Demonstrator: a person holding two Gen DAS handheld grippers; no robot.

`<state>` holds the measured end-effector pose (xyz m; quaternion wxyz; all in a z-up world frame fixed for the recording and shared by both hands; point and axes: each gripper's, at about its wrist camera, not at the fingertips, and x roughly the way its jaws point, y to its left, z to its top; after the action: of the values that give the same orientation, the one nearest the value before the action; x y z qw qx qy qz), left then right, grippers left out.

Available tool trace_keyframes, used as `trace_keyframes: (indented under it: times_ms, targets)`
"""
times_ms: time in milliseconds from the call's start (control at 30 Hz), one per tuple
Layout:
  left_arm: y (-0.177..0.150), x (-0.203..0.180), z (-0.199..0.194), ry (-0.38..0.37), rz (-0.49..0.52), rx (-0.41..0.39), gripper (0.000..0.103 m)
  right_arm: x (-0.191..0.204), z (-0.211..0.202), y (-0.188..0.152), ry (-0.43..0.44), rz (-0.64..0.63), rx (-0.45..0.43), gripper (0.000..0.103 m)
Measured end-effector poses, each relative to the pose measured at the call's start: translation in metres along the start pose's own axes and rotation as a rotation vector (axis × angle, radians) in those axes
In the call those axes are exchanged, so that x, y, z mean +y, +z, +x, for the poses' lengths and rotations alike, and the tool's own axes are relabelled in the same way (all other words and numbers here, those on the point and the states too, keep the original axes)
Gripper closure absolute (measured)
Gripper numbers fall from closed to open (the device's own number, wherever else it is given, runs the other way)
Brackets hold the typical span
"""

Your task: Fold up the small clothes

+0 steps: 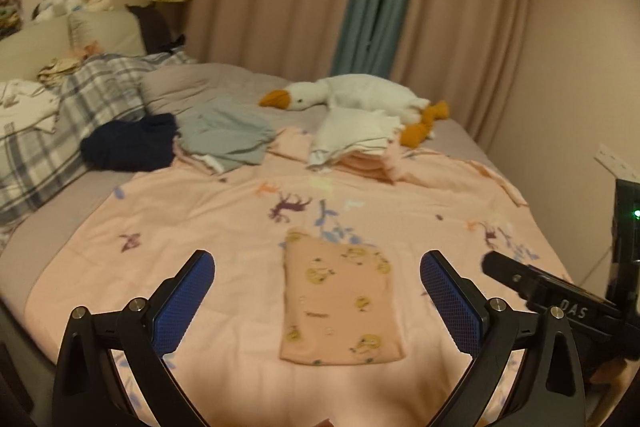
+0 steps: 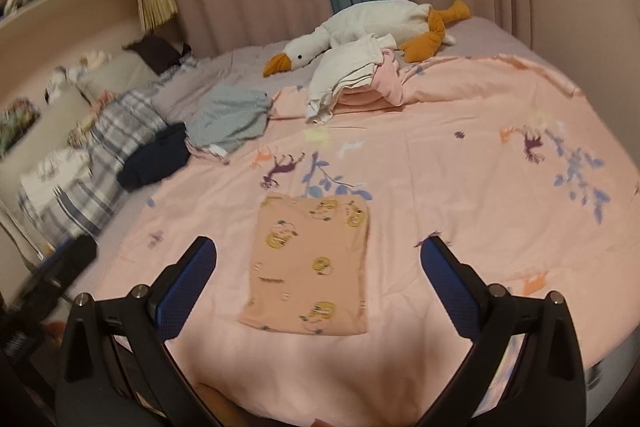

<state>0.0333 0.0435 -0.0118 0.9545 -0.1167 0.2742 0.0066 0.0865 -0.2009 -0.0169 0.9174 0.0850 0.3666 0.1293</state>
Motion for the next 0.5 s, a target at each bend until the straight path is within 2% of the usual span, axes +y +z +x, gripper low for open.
trace_keyframes:
  times_ms: [67,167,300,500]
  targets:
    - [-0.001,0.006,0.001,0.016,-0.029,0.006,0.001,0.002,0.001,-0.002,-0.025,-0.008,0.018,0.000]
    - [-0.001,0.009,0.005,0.033,-0.062,0.019,0.001,0.006,-0.004,-0.007,-0.064,-0.024,-0.002,0.000]
    - [-0.003,0.004,0.014,0.048,-0.046,0.078,0.001,0.007,-0.009,-0.008,-0.073,-0.037,-0.019,0.000]
    - [-0.005,-0.005,0.009,-0.007,-0.043,0.046,0.001,0.005,-0.018,-0.009,-0.102,-0.048,-0.050,0.000]
